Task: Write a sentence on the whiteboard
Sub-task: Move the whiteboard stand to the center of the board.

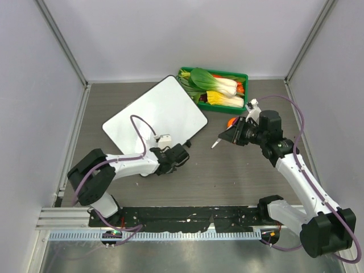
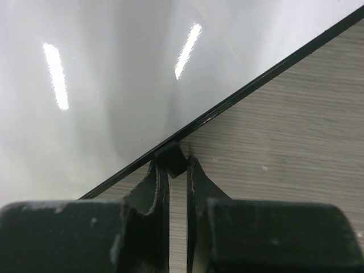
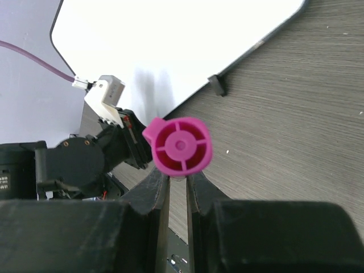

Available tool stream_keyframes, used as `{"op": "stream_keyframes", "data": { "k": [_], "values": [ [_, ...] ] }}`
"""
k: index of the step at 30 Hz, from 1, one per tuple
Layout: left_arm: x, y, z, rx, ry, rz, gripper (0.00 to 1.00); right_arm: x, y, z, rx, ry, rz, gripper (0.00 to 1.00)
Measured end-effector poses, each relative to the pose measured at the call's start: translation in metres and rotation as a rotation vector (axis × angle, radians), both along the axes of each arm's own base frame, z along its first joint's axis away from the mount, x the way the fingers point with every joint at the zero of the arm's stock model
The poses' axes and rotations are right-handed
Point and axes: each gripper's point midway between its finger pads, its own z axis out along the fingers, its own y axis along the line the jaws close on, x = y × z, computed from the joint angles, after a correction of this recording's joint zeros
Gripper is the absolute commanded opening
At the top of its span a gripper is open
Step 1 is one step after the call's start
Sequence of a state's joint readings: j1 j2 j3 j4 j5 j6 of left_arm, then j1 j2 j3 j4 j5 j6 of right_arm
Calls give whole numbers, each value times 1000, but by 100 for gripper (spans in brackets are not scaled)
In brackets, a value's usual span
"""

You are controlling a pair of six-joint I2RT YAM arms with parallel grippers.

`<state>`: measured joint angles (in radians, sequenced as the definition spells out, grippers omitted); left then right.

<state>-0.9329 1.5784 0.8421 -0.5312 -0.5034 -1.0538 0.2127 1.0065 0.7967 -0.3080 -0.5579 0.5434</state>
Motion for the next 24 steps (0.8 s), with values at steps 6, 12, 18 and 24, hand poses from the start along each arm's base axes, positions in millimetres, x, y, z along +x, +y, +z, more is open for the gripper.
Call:
{"op": "stream_keyframes", "data": {
  "k": [6,12,18,24],
  "values": [
    [-5,-45,1,-10,-16,-105,0,-3,-2,1,-6,0,-9,1],
    [-11,-57,1,-22,-35,-147,0,-3,-4,-1,-18,-2,-14,1],
    [-20,-53,3,-99,-63,-174,0,-2,-5,-1,-24,-2,-16,1],
    [-41,-45,3,-147,-32,-222,0,-2,-5,-1,-24,-3,-16,1]
  ]
}}
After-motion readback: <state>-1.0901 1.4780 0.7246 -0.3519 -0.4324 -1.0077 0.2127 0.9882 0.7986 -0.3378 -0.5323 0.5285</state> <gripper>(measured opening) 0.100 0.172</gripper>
